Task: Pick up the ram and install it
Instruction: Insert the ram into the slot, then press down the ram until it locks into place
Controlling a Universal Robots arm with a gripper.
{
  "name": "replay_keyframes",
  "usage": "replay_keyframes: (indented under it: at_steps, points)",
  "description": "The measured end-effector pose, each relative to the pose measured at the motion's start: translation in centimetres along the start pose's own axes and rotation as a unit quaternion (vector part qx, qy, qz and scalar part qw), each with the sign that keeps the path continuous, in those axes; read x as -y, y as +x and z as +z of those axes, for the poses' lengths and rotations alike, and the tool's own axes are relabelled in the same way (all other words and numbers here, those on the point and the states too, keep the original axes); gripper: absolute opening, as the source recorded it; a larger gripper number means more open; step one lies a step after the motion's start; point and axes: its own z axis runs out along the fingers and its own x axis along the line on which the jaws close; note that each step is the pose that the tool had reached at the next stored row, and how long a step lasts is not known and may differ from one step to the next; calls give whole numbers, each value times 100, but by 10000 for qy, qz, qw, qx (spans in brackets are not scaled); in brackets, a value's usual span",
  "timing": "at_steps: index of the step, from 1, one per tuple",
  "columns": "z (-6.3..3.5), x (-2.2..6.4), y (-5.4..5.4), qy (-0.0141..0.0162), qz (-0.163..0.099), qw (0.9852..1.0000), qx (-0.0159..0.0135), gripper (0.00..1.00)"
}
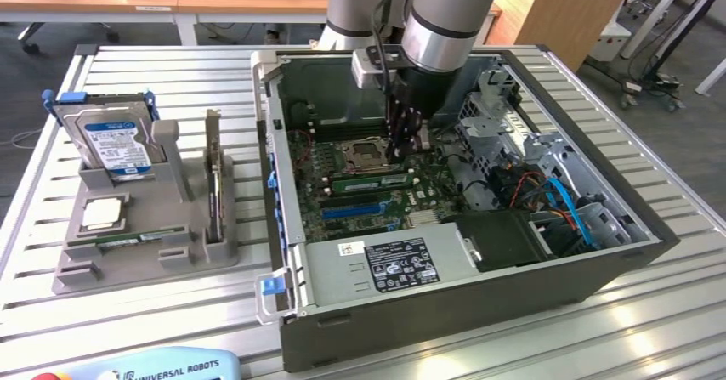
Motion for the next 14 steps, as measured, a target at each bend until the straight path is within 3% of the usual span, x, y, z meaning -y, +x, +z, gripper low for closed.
replay_keyframes:
  at_steps: [12, 14]
  points:
    - [-1, 0, 0, 0, 0, 10000, -1, 19]
    - [-1, 0, 0, 0, 0, 10000, -1, 11]
